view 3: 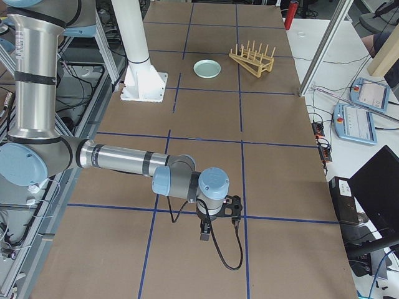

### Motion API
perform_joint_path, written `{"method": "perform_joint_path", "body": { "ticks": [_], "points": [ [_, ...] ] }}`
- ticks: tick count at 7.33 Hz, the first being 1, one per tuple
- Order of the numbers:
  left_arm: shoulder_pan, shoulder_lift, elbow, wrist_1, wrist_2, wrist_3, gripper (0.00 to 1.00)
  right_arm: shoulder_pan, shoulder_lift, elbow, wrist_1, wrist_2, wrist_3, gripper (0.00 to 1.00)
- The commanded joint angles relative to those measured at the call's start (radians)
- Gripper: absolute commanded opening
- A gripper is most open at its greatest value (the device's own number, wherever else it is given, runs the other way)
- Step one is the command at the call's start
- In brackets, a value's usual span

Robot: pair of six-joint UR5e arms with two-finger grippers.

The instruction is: Place plate on rack

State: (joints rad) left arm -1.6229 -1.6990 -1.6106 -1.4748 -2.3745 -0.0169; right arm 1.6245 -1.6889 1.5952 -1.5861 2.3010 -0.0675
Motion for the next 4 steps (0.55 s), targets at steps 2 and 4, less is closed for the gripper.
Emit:
{"method": "perform_joint_path", "body": {
  "ticks": [2,4],
  "points": [
    [0.002,-0.010,-0.005,0.008,0.007,-0.002,1.00,0.000,0.000,0.000,0.000,0.000,0.000,1.00],
    [0.000,0.004,-0.029,-0.005,0.004,0.008,1.00,0.000,0.000,-0.001,0.000,0.000,0.000,1.00]
  ]
}}
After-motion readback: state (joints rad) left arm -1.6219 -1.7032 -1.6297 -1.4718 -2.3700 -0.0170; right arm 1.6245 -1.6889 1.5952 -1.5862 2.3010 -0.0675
